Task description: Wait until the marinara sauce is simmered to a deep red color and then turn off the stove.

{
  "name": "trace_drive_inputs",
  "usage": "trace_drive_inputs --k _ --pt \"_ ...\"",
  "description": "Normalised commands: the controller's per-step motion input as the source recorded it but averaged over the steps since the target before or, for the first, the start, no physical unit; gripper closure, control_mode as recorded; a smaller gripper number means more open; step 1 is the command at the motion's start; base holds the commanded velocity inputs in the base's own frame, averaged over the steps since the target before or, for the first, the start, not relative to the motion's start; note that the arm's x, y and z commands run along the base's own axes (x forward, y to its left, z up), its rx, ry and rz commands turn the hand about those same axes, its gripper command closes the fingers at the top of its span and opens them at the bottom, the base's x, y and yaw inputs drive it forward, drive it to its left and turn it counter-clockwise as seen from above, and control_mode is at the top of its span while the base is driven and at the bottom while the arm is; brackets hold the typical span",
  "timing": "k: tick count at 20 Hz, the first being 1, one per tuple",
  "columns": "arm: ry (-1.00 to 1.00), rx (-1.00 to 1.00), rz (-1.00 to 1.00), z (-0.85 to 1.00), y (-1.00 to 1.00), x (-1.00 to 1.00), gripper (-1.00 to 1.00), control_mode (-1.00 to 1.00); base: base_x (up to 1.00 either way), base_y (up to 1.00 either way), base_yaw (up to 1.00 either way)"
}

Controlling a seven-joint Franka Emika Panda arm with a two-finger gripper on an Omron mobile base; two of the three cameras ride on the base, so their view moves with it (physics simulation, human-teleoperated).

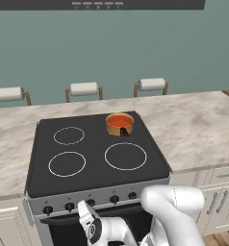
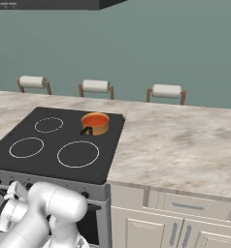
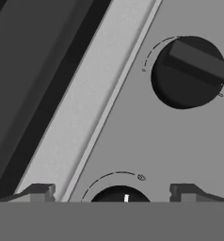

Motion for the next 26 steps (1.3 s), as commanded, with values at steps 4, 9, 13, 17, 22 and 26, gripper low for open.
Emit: trace_drive_inputs --k 4,9,13,17,22,26 --pt "0.00 0.00 0.00 -0.02 0.01 0.12 -1.00 -1.00 0.00 0.00 0.00" --pt "-0.01 0.01 0.00 0.00 -0.09 -0.03 -1.00 -1.00 0.00 0.00 0.00" --pt "-0.10 0.10 0.00 0.00 -0.37 -0.19 -1.00 -1.00 0.00 0.00 0.00" --pt "0.00 0.00 0.00 0.00 0.00 0.00 -1.00 -1.00 0.00 0.00 0.00" --pt "0.00 0.00 -0.01 0.00 0.23 0.10 -1.00 -1.00 0.00 0.00 0.00" --pt "0.00 0.00 -0.03 -0.02 0.49 0.20 -1.00 -1.00 0.00 0.00 0.00"
